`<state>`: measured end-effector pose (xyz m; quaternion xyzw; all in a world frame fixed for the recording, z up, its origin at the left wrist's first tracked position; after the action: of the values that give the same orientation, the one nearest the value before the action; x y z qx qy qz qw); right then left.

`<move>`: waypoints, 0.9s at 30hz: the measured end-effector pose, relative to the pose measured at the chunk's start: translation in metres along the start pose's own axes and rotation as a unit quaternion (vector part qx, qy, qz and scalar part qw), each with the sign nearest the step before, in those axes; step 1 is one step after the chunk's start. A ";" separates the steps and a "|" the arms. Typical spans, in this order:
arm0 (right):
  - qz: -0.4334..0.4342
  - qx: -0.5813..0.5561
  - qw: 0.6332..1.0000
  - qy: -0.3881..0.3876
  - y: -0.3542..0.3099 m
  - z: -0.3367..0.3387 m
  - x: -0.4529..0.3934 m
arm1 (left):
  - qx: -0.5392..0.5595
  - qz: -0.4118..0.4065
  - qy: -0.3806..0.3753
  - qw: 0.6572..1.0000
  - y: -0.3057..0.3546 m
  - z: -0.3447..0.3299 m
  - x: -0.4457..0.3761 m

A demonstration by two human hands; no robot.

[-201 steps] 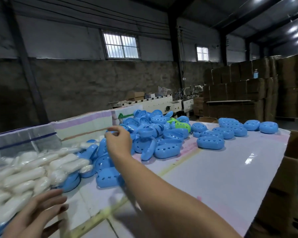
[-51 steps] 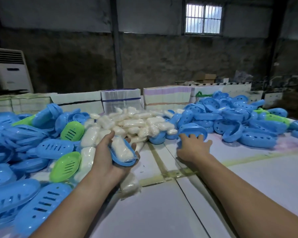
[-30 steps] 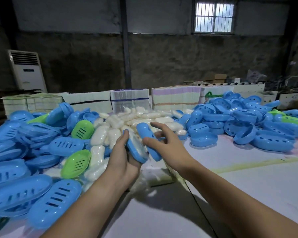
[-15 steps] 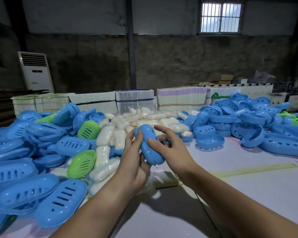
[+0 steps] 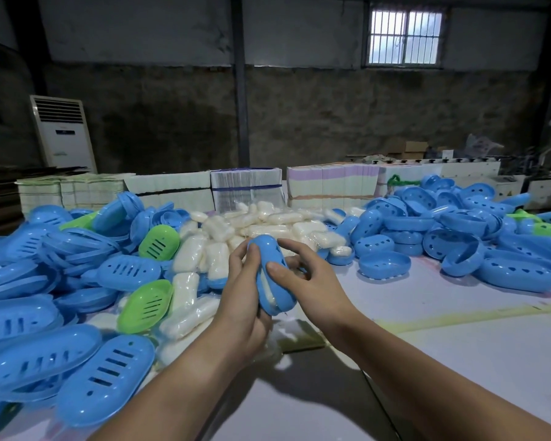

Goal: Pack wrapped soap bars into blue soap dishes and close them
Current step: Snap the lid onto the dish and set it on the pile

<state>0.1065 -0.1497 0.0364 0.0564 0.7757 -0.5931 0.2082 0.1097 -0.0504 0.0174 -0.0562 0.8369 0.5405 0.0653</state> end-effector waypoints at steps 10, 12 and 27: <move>0.038 0.031 0.996 0.071 -0.003 0.002 0.005 | 0.060 0.014 0.042 0.997 -0.005 0.004 0.002; 0.037 0.028 0.997 0.067 -0.003 0.002 0.005 | 0.061 0.005 0.051 0.997 -0.002 0.007 0.001; 0.028 -0.019 0.999 0.012 -0.008 -0.007 0.005 | 0.032 -0.051 -0.022 0.998 0.009 -0.005 0.002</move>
<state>0.0972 -0.1468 0.0430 0.0817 0.7873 -0.5715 0.2164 0.1058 -0.0512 0.0274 -0.0845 0.8482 0.5106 0.1124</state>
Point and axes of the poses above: each hand's wrist, its own x-axis away from the middle knuckle, its own z-axis out of the back of the hand, y = z × x, the point moved 9 cm from there along -x, towards the middle knuckle, and after that the axes turned 14 degrees about -x, right-handed, at the moved point
